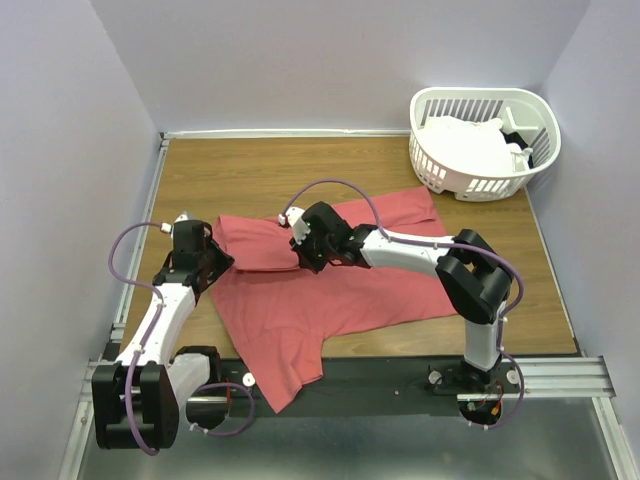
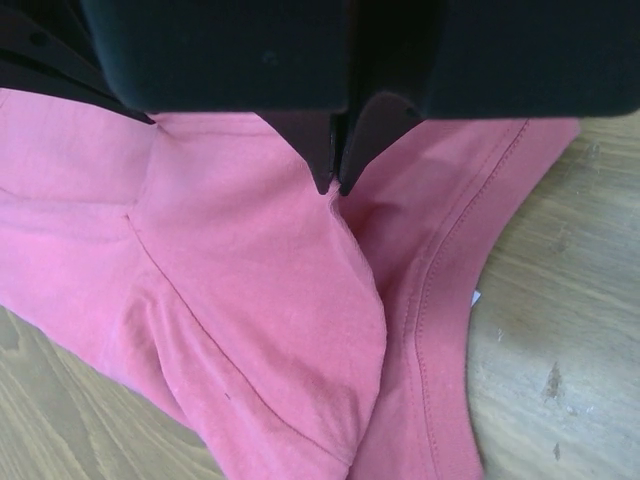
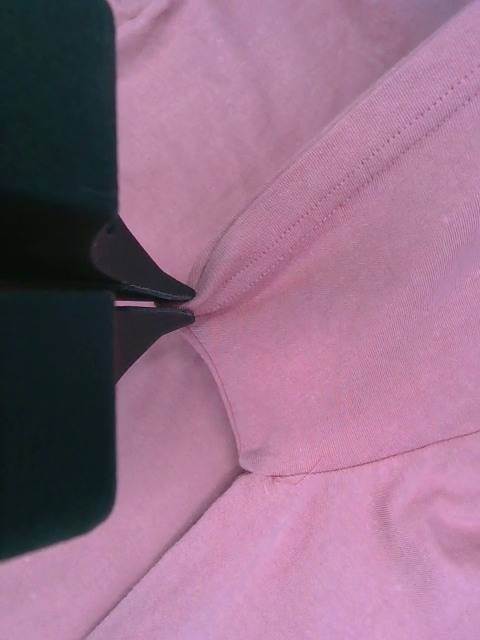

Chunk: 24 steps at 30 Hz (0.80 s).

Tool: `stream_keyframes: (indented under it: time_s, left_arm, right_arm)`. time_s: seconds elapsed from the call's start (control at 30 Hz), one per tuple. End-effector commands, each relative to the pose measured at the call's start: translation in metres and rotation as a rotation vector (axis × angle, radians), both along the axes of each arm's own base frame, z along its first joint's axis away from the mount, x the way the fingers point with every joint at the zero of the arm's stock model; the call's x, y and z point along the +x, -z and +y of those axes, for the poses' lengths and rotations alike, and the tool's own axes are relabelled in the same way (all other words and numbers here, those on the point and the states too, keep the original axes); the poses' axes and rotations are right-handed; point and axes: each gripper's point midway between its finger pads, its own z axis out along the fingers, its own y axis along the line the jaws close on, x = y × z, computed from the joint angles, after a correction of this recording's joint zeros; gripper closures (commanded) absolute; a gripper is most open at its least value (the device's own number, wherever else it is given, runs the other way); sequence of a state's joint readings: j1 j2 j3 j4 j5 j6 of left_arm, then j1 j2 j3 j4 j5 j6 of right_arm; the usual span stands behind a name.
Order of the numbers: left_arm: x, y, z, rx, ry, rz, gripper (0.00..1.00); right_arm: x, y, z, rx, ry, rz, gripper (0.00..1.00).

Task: Fold and stack the t-shirts
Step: Fold the tshirt

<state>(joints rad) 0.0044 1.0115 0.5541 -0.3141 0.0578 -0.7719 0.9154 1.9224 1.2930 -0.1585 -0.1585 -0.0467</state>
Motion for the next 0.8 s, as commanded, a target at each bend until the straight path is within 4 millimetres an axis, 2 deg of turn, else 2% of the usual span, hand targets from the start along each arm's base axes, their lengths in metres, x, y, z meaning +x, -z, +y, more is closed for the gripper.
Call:
stream_keyframes:
  time_s: [0.0,0.13,0.33,0.57,0.67,0.77]
  left_arm:
    - [-0.015,0.012,0.001,-0.011,-0.031,0.043,1.00]
    - [-0.022,0.018,-0.009,-0.040,-0.024,0.058,1.00]
    - [-0.028,0.015,-0.004,-0.057,-0.096,0.057,1.00]
    - [-0.025,-0.007,0.001,-0.045,-0.131,-0.002,1.00]
    - [-0.030,-0.003,0.000,-0.050,-0.134,0.013,1.00]
    - [-0.039,0.011,-0.008,-0.084,-0.124,0.049,1.00]
  right_arm:
    - [-0.011,0.011,-0.013,-0.054,-0.013,0.020,0.97]
    - [-0.014,0.016,-0.015,-0.064,-0.014,0.027,0.96]
    - [-0.012,0.018,-0.017,-0.075,-0.008,0.019,0.96]
    - [-0.010,0.020,-0.020,-0.088,0.000,0.011,0.96]
    - [-0.011,0.021,-0.020,-0.088,-0.003,0.014,0.95]
    - [-0.013,0.023,-0.022,-0.092,-0.006,0.020,0.94]
